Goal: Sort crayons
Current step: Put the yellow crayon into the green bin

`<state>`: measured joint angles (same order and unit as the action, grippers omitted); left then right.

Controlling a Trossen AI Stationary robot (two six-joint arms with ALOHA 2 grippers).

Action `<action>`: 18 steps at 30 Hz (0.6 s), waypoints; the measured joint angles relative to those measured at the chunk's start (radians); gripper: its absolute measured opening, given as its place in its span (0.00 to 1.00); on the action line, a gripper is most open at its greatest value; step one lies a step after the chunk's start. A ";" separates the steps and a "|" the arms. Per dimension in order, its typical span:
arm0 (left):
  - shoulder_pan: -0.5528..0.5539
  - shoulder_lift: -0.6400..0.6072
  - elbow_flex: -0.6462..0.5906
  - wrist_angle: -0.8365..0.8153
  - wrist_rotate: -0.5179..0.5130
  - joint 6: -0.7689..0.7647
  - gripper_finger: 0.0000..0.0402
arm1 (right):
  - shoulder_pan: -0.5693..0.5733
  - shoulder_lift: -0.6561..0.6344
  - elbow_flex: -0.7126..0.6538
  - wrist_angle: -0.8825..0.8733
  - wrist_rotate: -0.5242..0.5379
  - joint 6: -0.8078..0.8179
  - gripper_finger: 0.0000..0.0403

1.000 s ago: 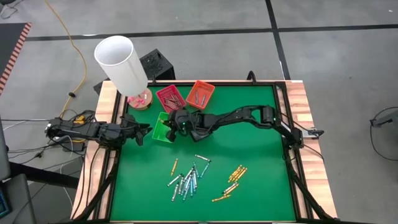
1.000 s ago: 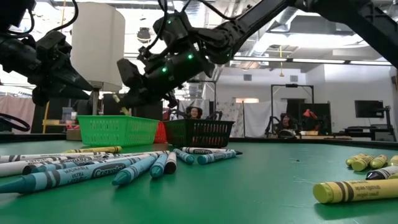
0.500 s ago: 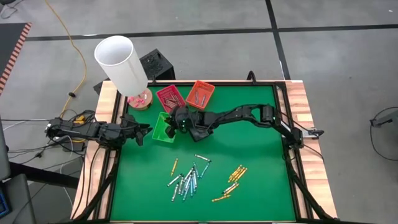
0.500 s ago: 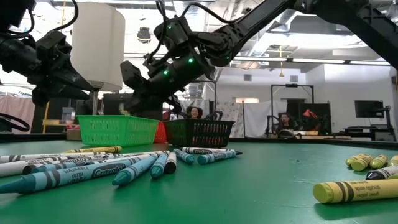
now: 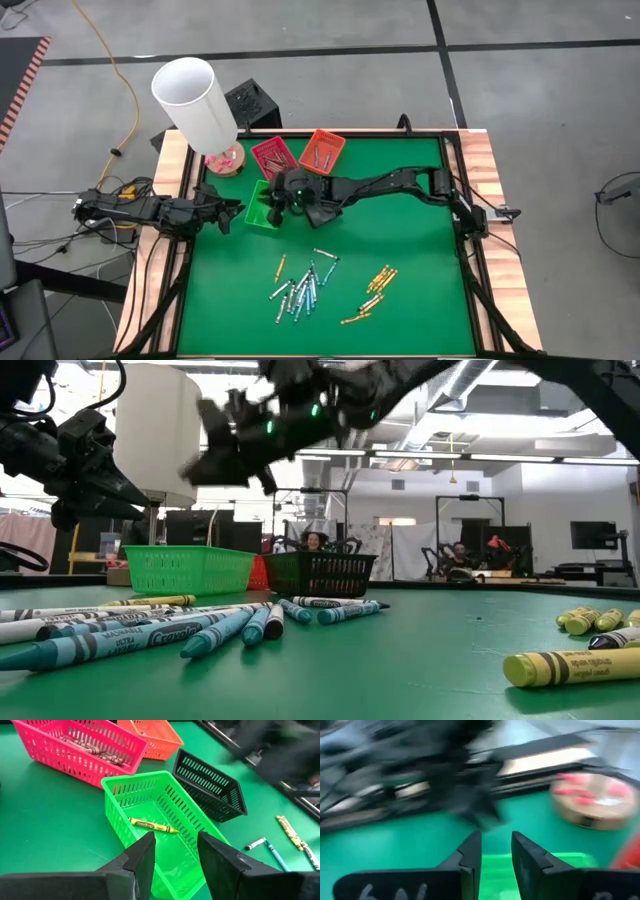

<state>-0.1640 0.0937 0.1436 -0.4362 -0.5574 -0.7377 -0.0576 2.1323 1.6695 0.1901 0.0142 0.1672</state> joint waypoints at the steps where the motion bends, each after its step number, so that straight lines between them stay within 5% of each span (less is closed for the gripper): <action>1: 0.000 0.000 0.000 0.000 -0.001 0.000 0.34 | 0.012 -0.016 0.000 -0.025 -0.054 -0.035 0.25; 5: 0.000 0.000 0.000 0.000 -0.001 0.000 0.34 | 0.073 -0.035 -0.001 -0.083 -0.201 -0.149 0.25; 18: 0.000 0.000 0.000 0.000 0.003 -0.012 0.34 | 0.183 0.071 -0.003 -0.124 -0.199 -0.381 0.25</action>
<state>-0.1638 0.0937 0.1435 -0.4362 -0.5540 -0.7498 0.1256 2.2030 1.6669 0.0657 -0.1848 -0.2140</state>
